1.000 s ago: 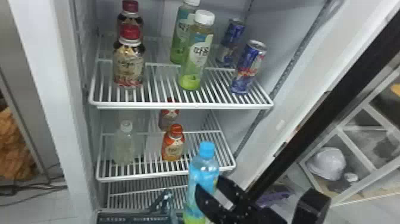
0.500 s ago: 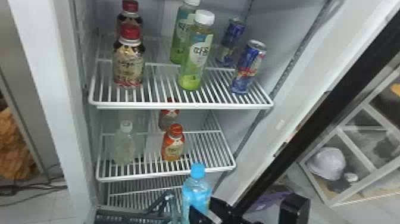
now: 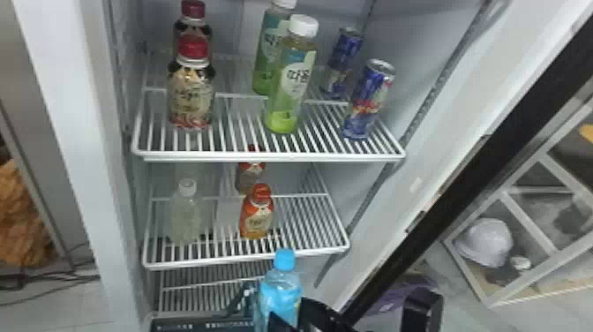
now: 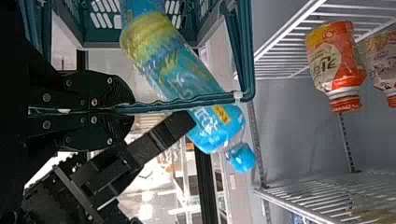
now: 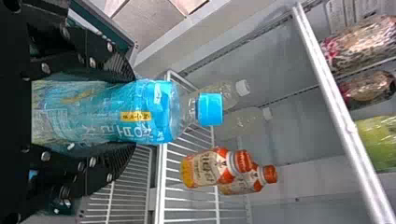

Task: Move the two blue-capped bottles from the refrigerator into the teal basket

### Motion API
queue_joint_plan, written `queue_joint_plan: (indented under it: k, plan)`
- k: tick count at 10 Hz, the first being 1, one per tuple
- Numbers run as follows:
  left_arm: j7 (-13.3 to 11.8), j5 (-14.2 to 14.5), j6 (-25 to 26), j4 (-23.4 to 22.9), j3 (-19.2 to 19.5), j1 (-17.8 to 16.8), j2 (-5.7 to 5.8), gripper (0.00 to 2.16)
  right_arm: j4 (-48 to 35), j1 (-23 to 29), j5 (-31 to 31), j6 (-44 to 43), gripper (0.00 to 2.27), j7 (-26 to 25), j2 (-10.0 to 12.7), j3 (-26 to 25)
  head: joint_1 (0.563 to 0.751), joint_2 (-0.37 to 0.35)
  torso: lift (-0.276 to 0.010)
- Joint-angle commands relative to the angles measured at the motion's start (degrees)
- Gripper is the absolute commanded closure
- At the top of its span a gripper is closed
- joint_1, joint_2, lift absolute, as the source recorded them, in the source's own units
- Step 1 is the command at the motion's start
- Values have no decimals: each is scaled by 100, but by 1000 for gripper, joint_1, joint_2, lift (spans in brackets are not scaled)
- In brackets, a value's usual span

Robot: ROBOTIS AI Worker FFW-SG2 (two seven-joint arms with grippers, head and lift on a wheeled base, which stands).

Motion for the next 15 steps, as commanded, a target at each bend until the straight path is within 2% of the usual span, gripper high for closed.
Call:
queue_joint_plan:
  k: [1, 2, 4, 9, 11, 13, 15]
  plan:
    - [0, 0, 0, 0, 8, 0, 0, 1108, 207, -134, -25, 164, 289, 118, 60, -58, 695, -350, -136]
    - [0, 0, 0, 0, 8, 0, 0, 1108, 193, -134, 19, 108, 73, 153, 77, -67, 695, -350, -136]
    - [0, 0, 0, 0, 8, 14, 0, 1107, 221, -134, 81, -188, 136, 171, 86, -67, 695, -350, -136]
    - [0, 0, 0, 0, 8, 14, -17, 1108, 291, -35, 599, -1763, 142, 171, 280, -181, 695, -350, -136]
    - [0, -9, -14, 0, 17, 28, -26, 1108, 361, 35, 740, -2382, 142, -5, 394, -217, 695, -350, -136]
    - [0, -9, -14, 0, 8, 14, -35, 1108, 530, 49, 968, -3352, 134, -348, 499, -217, 695, -350, -136]
    - [0, -18, -14, 0, -1, 0, -35, 1107, 727, 21, 1082, -3971, 104, -699, 587, -199, 695, -350, -136]
